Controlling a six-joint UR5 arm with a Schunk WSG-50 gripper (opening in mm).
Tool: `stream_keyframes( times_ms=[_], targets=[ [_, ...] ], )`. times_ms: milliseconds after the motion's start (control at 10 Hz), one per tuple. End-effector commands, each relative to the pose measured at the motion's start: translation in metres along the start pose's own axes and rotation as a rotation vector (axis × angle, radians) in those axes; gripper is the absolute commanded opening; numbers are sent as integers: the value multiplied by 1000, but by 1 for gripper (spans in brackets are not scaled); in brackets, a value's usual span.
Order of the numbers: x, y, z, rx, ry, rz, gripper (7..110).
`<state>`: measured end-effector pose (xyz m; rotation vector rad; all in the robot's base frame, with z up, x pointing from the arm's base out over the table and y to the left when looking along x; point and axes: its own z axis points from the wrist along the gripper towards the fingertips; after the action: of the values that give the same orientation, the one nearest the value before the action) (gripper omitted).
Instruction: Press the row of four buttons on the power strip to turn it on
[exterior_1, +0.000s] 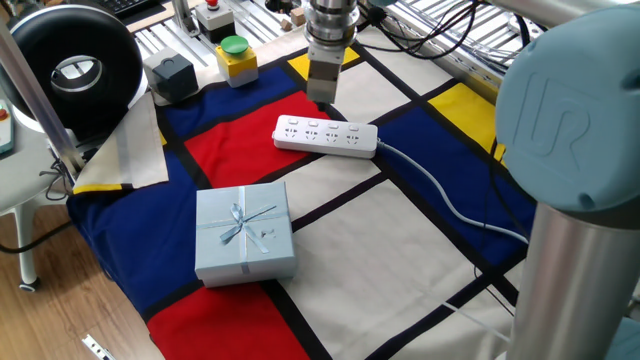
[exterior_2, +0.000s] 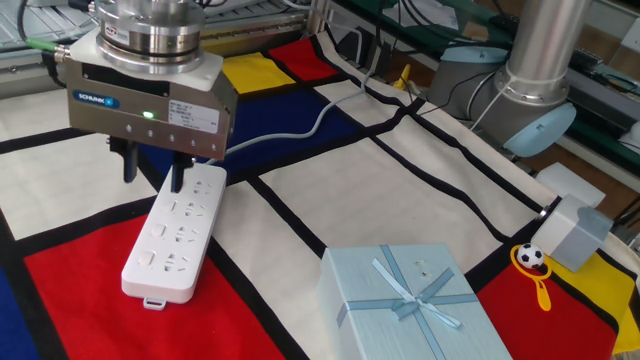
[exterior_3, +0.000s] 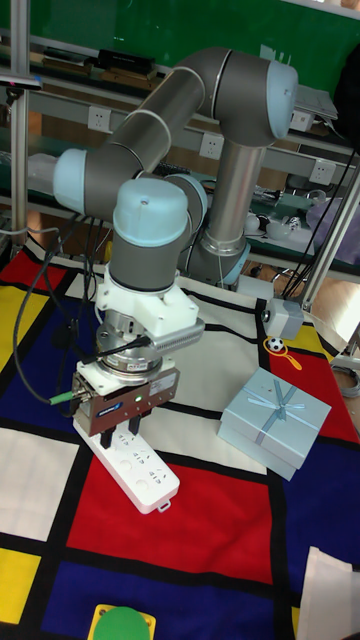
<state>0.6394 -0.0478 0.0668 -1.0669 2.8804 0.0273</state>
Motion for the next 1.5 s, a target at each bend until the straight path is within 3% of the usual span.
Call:
stream_keyframes(
  times_ms=[0,200,300,700,1000,1200,1300,1400],
  targets=[
    [1,-2,-1,1,1,-53,66],
    [16,-20,21,-28,12,-83,66],
    [22,-15,25,-48,13,-76,66],
    [47,11,25,-31,66,-33,66],
    [53,24,27,-38,76,-10,66],
    [49,35,35,-73,52,14,66],
    [49,35,37,-64,53,17,44],
    [49,34,39,-58,56,17,44]
  ],
)
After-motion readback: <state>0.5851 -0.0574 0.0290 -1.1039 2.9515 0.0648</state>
